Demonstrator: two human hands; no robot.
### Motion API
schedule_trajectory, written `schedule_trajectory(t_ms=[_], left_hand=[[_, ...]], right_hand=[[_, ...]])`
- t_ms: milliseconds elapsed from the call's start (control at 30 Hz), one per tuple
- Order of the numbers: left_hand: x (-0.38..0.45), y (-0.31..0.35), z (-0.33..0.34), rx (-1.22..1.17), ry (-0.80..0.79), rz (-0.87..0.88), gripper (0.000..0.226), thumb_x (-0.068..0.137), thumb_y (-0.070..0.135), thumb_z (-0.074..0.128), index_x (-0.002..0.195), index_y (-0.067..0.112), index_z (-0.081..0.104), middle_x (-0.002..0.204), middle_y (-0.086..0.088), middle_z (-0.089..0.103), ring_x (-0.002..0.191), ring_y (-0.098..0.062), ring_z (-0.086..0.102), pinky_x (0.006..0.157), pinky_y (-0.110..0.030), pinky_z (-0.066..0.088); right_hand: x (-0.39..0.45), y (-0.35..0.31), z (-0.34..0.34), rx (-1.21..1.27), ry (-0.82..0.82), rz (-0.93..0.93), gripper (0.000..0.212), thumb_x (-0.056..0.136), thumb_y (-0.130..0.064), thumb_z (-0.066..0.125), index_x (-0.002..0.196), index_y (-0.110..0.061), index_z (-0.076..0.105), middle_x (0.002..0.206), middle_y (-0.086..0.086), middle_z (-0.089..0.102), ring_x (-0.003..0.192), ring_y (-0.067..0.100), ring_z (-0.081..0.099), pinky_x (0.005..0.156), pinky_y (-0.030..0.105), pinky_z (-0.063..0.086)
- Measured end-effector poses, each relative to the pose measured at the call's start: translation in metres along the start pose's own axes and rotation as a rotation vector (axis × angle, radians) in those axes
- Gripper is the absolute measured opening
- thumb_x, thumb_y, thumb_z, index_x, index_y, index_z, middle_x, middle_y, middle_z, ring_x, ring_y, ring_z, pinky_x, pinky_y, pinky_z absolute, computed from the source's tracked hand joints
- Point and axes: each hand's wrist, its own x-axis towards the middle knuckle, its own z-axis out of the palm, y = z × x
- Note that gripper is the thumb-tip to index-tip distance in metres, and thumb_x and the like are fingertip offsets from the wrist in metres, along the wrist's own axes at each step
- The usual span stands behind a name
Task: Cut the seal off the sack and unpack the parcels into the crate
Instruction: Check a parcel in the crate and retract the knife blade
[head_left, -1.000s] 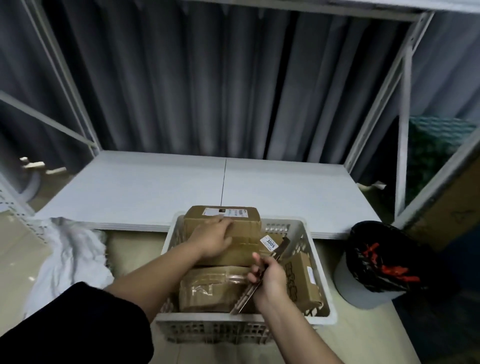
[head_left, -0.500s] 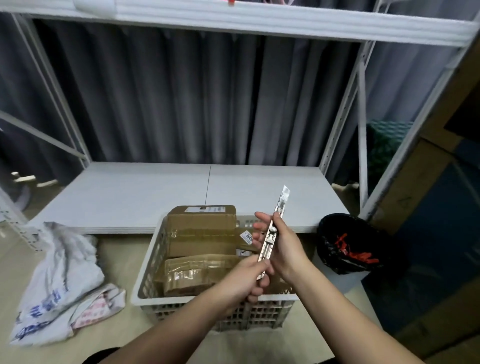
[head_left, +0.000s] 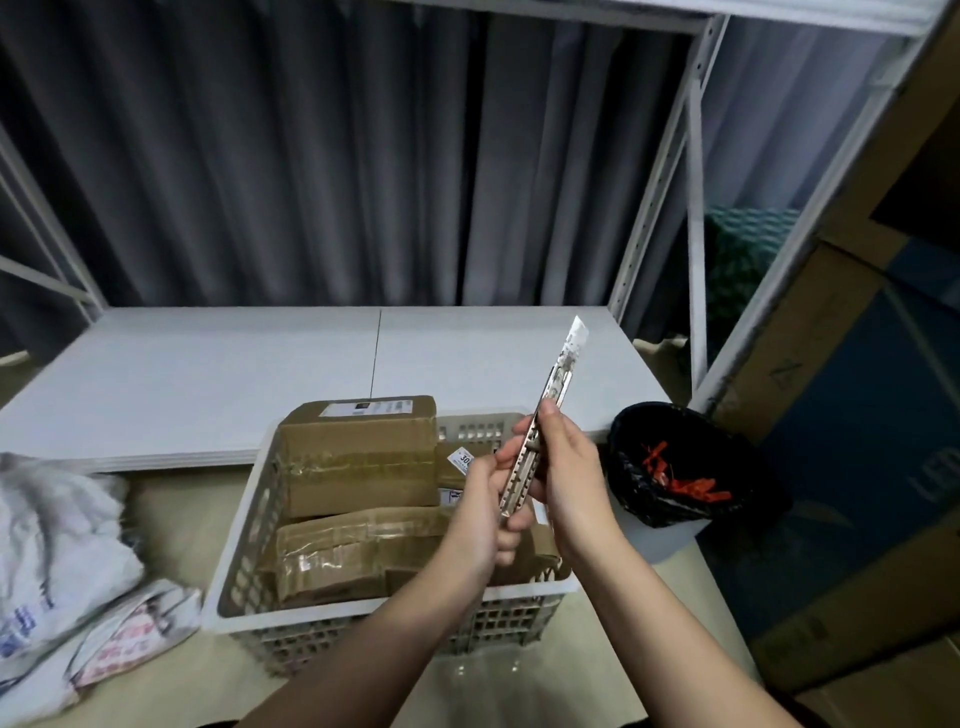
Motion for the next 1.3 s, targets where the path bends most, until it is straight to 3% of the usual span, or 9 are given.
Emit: schedule_trajectory(t_ms=[100, 233, 533, 667, 767, 1000, 1133, 1200, 1300], left_hand=[[0.002, -0.005, 0.002, 0.027, 0.073, 0.078, 0.043, 0.100, 0.032, 0.016, 0.098, 0.020, 0.057, 0.042, 0.006, 0.032, 0.029, 0.000, 0.019, 0.031, -0.012, 0.014], [0.006, -0.013, -0.001, 0.145, 0.132, 0.138, 0.047, 0.099, 0.029, 0.016, 0.071, 0.014, 0.051, 0.041, 0.007, 0.031, 0.031, -0.002, 0.019, 0.034, -0.017, 0.016], [0.008, -0.011, -0.001, 0.044, 0.198, 0.072, 0.042, 0.099, 0.031, 0.020, 0.070, 0.016, 0.046, 0.036, 0.006, 0.028, 0.028, -0.003, 0.019, 0.032, -0.013, 0.014], [0.008, -0.013, -0.003, 0.022, 0.177, 0.067, 0.046, 0.100, 0.034, 0.013, 0.083, 0.009, 0.048, 0.038, 0.004, 0.029, 0.028, -0.003, 0.019, 0.032, -0.012, 0.015], [0.009, -0.012, -0.003, 0.025, 0.212, 0.053, 0.050, 0.100, 0.036, 0.015, 0.079, 0.013, 0.054, 0.047, 0.000, 0.030, 0.029, -0.003, 0.021, 0.032, -0.011, 0.014], [0.009, -0.007, -0.002, 0.051, 0.152, -0.006, 0.044, 0.101, 0.036, 0.020, 0.081, 0.021, 0.057, 0.061, -0.004, 0.038, 0.029, -0.002, 0.020, 0.033, -0.008, 0.012], [0.005, -0.004, -0.002, 0.040, 0.046, -0.067, 0.025, 0.099, 0.018, 0.032, 0.082, 0.016, 0.050, 0.057, -0.004, 0.037, 0.027, 0.000, 0.022, 0.033, -0.007, 0.014], [0.007, -0.005, -0.004, 0.002, 0.004, -0.057, 0.023, 0.097, 0.004, 0.035, 0.087, 0.017, 0.051, 0.055, 0.003, 0.043, 0.032, 0.001, 0.027, 0.033, -0.008, 0.015], [0.010, -0.007, -0.006, -0.029, -0.036, -0.040, 0.028, 0.097, -0.004, 0.037, 0.089, 0.014, 0.057, 0.052, 0.008, 0.048, 0.038, 0.002, 0.035, 0.032, -0.009, 0.017]], right_hand=[[0.002, 0.006, 0.003, -0.014, 0.057, -0.026, 0.037, 0.100, -0.033, 0.041, 0.078, -0.006, 0.055, 0.055, 0.009, 0.063, 0.039, 0.016, 0.055, 0.041, 0.019, 0.045], [-0.001, 0.006, 0.004, 0.059, 0.052, -0.005, 0.035, 0.100, -0.027, 0.041, 0.078, -0.004, 0.055, 0.054, 0.008, 0.066, 0.039, 0.013, 0.058, 0.039, 0.018, 0.046], [-0.007, 0.016, 0.002, 0.107, -0.139, 0.051, 0.017, 0.102, -0.015, 0.036, 0.113, -0.009, 0.048, 0.091, 0.004, 0.073, 0.061, 0.011, 0.069, 0.041, 0.019, 0.048], [-0.007, 0.024, -0.002, 0.047, -0.194, 0.074, 0.020, 0.101, -0.013, 0.039, 0.120, -0.013, 0.044, 0.111, 0.005, 0.071, 0.032, 0.009, 0.042, 0.029, 0.014, 0.031], [-0.008, 0.030, -0.004, -0.031, -0.265, 0.092, 0.025, 0.100, -0.010, 0.041, 0.123, -0.018, 0.043, 0.117, 0.000, 0.069, 0.032, 0.006, 0.034, 0.032, 0.014, 0.033], [-0.001, 0.035, -0.012, -0.047, -0.285, 0.102, 0.030, 0.098, -0.008, 0.045, 0.126, -0.018, 0.043, 0.116, 0.001, 0.069, 0.040, 0.010, 0.040, 0.034, 0.014, 0.033], [0.002, 0.040, -0.015, -0.018, -0.268, 0.144, 0.017, 0.094, -0.017, 0.053, 0.111, -0.014, 0.055, 0.113, 0.004, 0.070, 0.080, 0.034, 0.049, 0.051, 0.025, 0.041], [0.000, 0.037, -0.016, 0.017, -0.209, 0.198, 0.011, 0.097, -0.017, 0.049, 0.098, -0.011, 0.059, 0.108, 0.005, 0.071, 0.074, 0.026, 0.064, 0.056, 0.029, 0.048], [-0.001, 0.035, -0.019, 0.078, -0.134, 0.243, 0.013, 0.098, -0.015, 0.048, 0.103, -0.013, 0.060, 0.093, 0.001, 0.070, 0.046, 0.003, 0.058, 0.035, 0.016, 0.043]])
